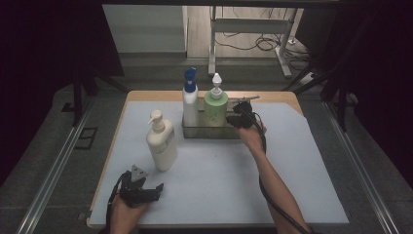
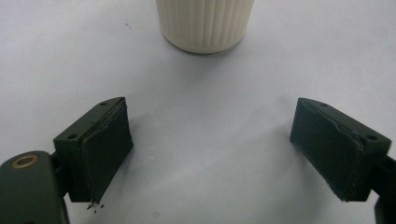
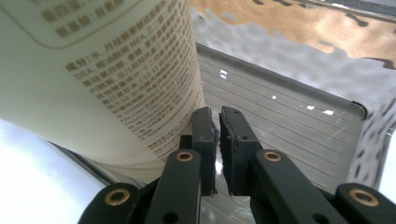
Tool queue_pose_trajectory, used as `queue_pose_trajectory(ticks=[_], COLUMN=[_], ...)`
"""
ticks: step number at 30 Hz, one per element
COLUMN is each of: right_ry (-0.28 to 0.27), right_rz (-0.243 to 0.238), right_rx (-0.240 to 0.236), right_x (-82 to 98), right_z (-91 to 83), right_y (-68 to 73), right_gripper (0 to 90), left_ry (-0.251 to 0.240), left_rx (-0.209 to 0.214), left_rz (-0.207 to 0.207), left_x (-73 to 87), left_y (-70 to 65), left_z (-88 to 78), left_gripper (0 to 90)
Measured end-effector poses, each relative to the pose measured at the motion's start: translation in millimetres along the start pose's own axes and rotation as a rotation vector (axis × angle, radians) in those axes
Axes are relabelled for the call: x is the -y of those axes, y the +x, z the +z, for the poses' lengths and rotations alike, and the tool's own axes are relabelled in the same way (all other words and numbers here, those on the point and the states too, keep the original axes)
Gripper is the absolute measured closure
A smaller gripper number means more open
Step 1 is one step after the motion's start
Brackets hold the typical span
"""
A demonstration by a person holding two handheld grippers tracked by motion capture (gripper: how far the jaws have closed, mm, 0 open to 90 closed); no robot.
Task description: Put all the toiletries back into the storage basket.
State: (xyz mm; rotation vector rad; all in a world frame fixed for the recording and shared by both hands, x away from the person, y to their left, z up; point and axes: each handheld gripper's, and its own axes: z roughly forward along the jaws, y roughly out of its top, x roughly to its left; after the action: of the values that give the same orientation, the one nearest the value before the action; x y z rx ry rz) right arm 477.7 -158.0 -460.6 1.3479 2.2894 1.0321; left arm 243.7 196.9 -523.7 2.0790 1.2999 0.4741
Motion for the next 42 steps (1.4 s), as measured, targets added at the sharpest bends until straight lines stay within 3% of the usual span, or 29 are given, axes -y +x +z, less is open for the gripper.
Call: queue_pose_trajectory(ticks=[16, 33, 42], right_ry=[0.003, 0.005, 0.015], right_rz=[-0.026, -0.049, -0.072], right_rx=[-0.022, 0.002, 0.013], right_x=[-2.6, -2.9, -0.6], right_z=[6.5, 7.3, 4.8], right_y=[13.8, 21.1, 20.6], right_gripper=[83.4, 88.5, 82.0], left_ry=[-0.001, 0.001, 0.0], left_rx=[0.0, 0.0, 0.0], left_rz=[-0.001, 0.001, 0.0], left_x=[0.0, -0.1, 0.0], left_y=[-0.1, 0.1, 0.0], left_z=[0.1, 0.0, 0.0], left_gripper=[12.0, 12.0, 12.0])
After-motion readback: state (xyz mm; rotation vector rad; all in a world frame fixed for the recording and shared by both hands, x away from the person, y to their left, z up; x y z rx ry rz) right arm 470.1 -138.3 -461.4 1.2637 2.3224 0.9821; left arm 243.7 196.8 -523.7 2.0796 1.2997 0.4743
